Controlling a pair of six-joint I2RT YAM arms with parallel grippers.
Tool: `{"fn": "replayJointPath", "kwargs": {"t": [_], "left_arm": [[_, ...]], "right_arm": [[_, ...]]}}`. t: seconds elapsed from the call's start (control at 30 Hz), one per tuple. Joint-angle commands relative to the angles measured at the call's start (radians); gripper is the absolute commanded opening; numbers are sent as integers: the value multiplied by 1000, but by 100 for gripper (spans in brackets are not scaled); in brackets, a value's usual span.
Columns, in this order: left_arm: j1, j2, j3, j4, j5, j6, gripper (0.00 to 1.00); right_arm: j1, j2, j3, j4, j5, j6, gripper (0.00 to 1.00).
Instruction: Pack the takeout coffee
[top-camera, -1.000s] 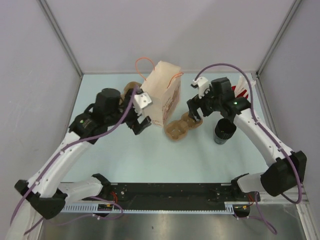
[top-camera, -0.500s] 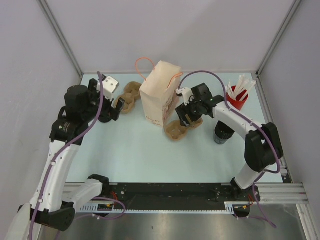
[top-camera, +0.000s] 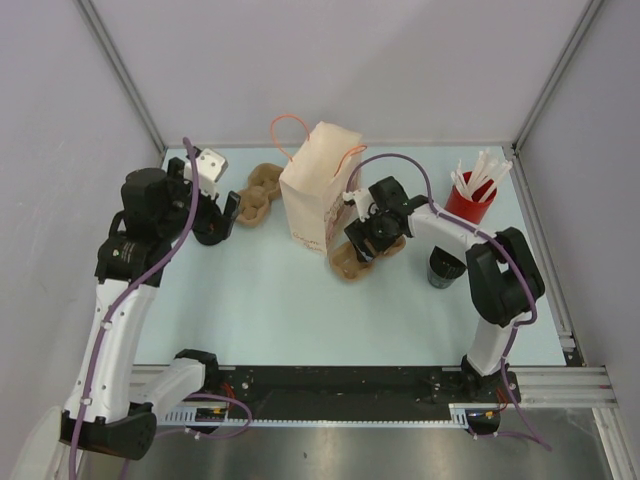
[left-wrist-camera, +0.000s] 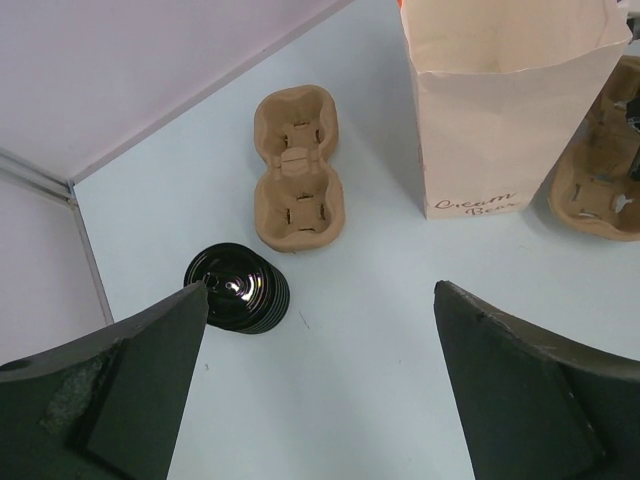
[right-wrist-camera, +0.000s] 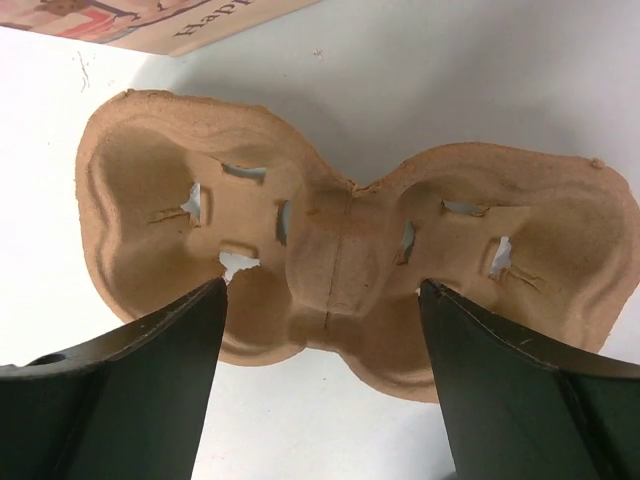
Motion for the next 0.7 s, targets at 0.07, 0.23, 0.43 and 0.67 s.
{"fn": "replayJointPath", "kwargs": {"t": [0.07,0.23,0.43,0.67], "left_arm": [[14,-23,-7,22,35,-48,99],[15,-25,-11,23,41,-56,99],[22,-34,-25,28,49,-62,99],[28,-45,-36,32,53,-63,100]], "right_arm": [[8,23,21,54,20,-12,78],[18,32,12,76,40,-13,73],[21,32,-2,103,66,-9,64],[31,42,-8,103,81,-15,64]]}}
